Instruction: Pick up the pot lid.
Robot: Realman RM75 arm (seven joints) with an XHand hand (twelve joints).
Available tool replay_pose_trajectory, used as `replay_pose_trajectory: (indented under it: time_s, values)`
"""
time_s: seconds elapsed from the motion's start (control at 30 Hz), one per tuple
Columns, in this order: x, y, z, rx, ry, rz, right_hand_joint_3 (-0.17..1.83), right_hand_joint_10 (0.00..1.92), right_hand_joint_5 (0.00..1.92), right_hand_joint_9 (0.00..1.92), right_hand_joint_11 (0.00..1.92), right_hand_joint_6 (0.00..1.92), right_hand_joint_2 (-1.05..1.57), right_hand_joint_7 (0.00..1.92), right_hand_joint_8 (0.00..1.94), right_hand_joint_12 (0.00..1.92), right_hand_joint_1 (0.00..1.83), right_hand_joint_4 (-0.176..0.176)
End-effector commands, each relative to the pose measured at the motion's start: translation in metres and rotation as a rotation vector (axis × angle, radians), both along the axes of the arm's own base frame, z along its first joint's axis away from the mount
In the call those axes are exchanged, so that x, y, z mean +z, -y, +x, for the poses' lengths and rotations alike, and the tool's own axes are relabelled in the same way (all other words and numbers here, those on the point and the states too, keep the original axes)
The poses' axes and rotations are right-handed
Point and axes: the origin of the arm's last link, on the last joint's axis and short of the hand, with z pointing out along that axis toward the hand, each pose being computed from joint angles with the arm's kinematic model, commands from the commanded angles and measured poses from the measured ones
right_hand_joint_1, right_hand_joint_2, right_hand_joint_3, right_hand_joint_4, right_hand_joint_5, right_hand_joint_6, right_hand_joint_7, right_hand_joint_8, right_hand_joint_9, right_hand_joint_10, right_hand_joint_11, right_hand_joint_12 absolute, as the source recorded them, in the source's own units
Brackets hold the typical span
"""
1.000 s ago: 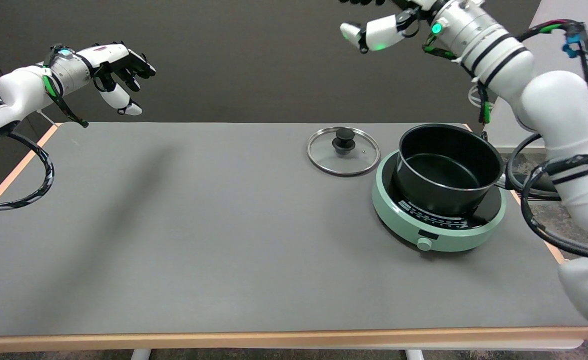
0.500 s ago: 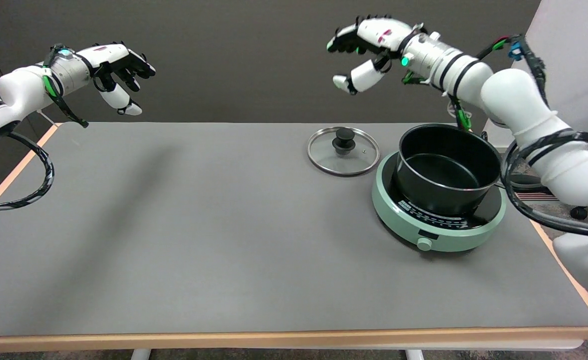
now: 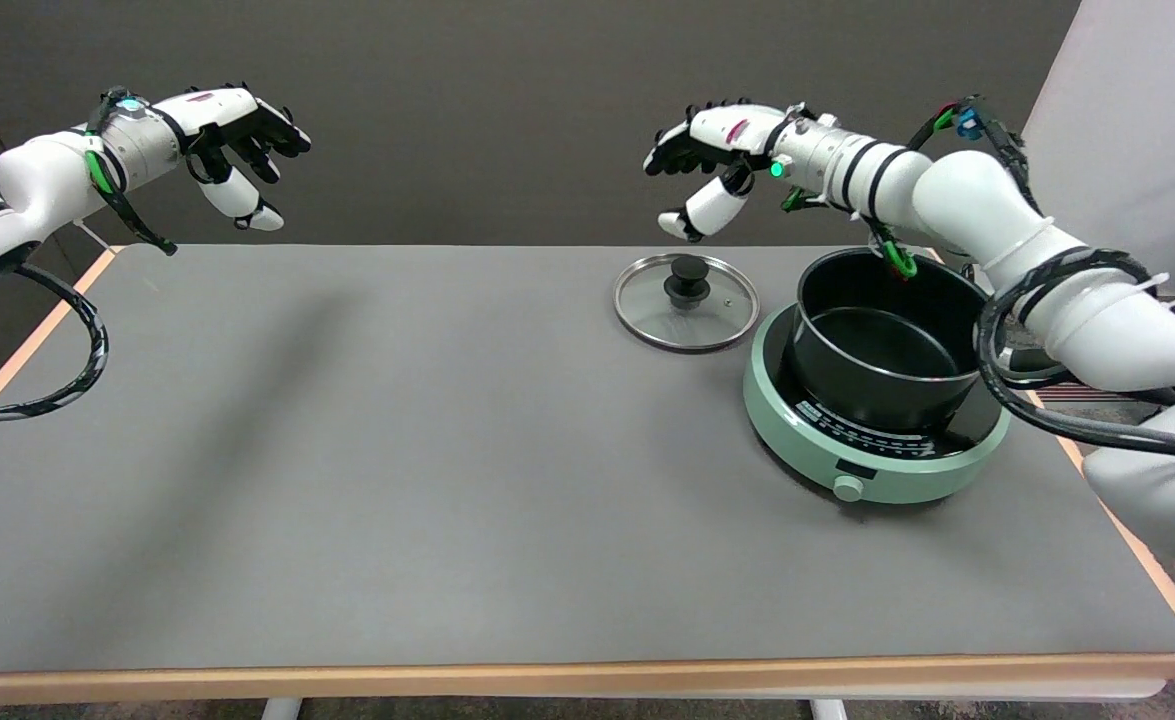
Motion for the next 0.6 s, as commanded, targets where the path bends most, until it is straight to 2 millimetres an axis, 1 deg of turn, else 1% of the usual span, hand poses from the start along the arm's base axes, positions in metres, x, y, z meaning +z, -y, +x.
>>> replay_pose_trajectory:
  time_s: [0.03, 0.17, 0.33, 0.6]
  values:
    - [-0.013, 0.015, -0.031, -0.107, -0.014, 0.003, 0.9, 0.39, 0.53, 0.54, 0.4, 0.23, 0.55, 0.6, 0.21, 1.04, 0.76, 0.023]
    - [-0.014, 0.018, -0.043, -0.134, -0.004, -0.015, 0.9, 0.39, 0.52, 0.54, 0.4, 0.23, 0.54, 0.6, 0.21, 1.04, 0.77, 0.028]
    - [-0.006, 0.022, -0.057, -0.171, 0.008, -0.06, 0.91, 0.4, 0.48, 0.54, 0.4, 0.21, 0.53, 0.58, 0.21, 1.03, 0.77, 0.023]
    - [0.002, 0.029, -0.064, -0.172, 0.025, -0.131, 0.92, 0.39, 0.48, 0.53, 0.39, 0.21, 0.52, 0.56, 0.21, 1.02, 0.78, 0.021]
